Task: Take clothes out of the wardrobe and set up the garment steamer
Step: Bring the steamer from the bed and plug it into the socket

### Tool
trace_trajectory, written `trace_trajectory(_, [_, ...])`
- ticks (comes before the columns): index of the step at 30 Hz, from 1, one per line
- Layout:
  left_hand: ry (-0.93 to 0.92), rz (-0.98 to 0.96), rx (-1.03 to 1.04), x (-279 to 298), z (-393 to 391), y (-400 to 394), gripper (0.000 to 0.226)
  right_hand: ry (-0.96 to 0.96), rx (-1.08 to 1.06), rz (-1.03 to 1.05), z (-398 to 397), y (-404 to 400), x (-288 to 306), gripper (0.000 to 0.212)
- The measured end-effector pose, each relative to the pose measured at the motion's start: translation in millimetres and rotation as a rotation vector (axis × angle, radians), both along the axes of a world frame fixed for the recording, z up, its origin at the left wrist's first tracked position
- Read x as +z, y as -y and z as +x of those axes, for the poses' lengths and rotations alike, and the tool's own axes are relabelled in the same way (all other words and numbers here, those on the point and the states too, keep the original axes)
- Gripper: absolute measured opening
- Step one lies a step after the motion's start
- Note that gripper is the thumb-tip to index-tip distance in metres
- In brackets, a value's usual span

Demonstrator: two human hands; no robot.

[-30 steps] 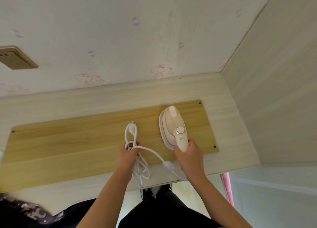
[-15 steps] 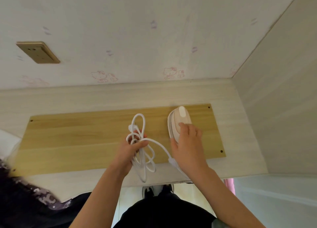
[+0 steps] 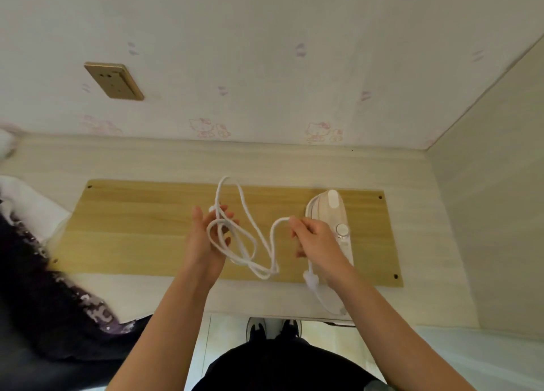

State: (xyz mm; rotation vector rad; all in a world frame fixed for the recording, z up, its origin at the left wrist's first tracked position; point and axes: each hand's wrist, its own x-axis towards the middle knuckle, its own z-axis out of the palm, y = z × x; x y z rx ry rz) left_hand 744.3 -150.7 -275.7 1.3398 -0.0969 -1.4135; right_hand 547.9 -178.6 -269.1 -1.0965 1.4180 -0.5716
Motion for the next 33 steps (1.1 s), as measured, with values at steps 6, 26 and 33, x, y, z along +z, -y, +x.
trace_trajectory(6, [0.090, -0.125, 0.143, 20.2, 28.4, 14.2, 0.028, 0.016, -0.208, 0.053, -16.4, 23.2, -13.2, 0.027])
trace_trajectory(26, [0.095, -0.354, 0.065, 65.9, 186.3, 41.4, 0.016, -0.725, 0.406, -0.309, 126.9, 35.3, -20.4, 0.030])
trace_trajectory(33, [0.046, -0.355, 0.003, 66.4, 206.2, 47.4, 0.014, -0.406, 0.724, -0.239, 226.9, 10.8, -2.3, 0.042])
